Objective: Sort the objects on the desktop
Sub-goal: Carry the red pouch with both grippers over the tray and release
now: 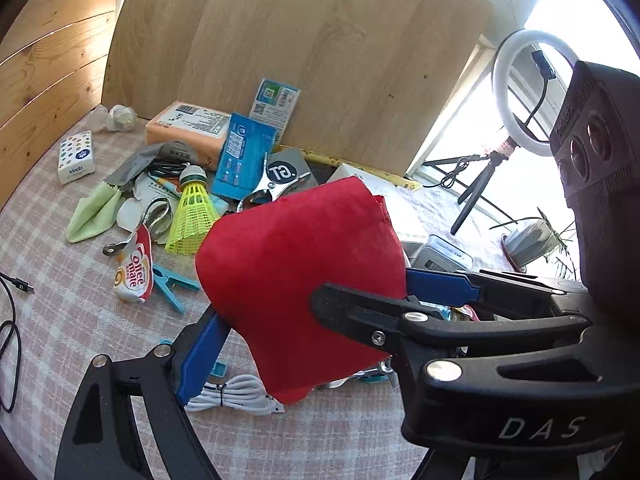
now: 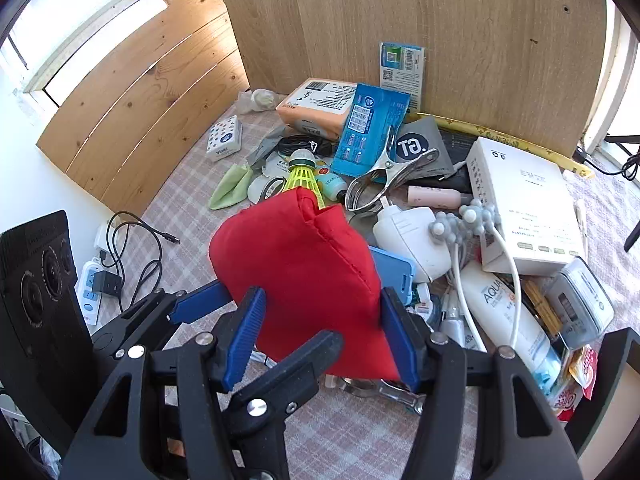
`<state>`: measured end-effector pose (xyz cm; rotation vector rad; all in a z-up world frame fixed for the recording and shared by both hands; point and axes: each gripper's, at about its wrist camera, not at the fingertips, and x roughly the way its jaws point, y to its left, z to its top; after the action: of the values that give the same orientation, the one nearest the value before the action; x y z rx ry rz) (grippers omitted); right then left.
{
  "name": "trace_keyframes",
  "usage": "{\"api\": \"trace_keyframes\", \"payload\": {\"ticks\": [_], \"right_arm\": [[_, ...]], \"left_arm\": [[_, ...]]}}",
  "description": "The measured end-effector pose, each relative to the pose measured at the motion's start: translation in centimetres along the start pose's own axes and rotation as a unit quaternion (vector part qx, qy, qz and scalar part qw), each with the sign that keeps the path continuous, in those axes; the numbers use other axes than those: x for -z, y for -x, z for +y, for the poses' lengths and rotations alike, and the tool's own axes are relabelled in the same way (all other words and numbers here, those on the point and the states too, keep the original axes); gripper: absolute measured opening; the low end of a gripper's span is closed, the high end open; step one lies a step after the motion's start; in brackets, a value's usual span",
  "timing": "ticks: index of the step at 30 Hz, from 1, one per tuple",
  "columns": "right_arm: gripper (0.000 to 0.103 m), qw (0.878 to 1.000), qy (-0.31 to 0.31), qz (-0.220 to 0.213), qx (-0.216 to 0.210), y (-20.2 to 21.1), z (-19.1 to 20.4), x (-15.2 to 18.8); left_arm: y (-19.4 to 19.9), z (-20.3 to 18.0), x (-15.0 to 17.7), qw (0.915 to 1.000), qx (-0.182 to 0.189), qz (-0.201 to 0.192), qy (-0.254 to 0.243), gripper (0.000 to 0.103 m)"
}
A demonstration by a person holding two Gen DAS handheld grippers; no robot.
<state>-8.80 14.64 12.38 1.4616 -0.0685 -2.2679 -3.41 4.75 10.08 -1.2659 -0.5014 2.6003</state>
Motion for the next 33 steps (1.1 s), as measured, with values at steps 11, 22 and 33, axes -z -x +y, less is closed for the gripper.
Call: {"api": "trace_keyframes", "payload": {"ticks": [11,22,33], "right_arm": [[0.058,0.994,-0.081,-0.048,0.054,9.6,-5.5,6.9],[0.058,0.970,-0.193,-0.070,0.130,18.9,-14.6,19.7],[0.058,0.946,-0.269,-0.073,0.164,23.2,-19.5,28.4]], "left_arm": [[1.8,-12.0,4.1,0.9922,0.080,0.024,-0.093,0.083],[0.5,-26.6,12.5,0.9617,0.162,0.098,-0.198,0.083],[0.2,-33.1,17.6,0.9344,0.182,0.144,-0.270,0.080]]}}
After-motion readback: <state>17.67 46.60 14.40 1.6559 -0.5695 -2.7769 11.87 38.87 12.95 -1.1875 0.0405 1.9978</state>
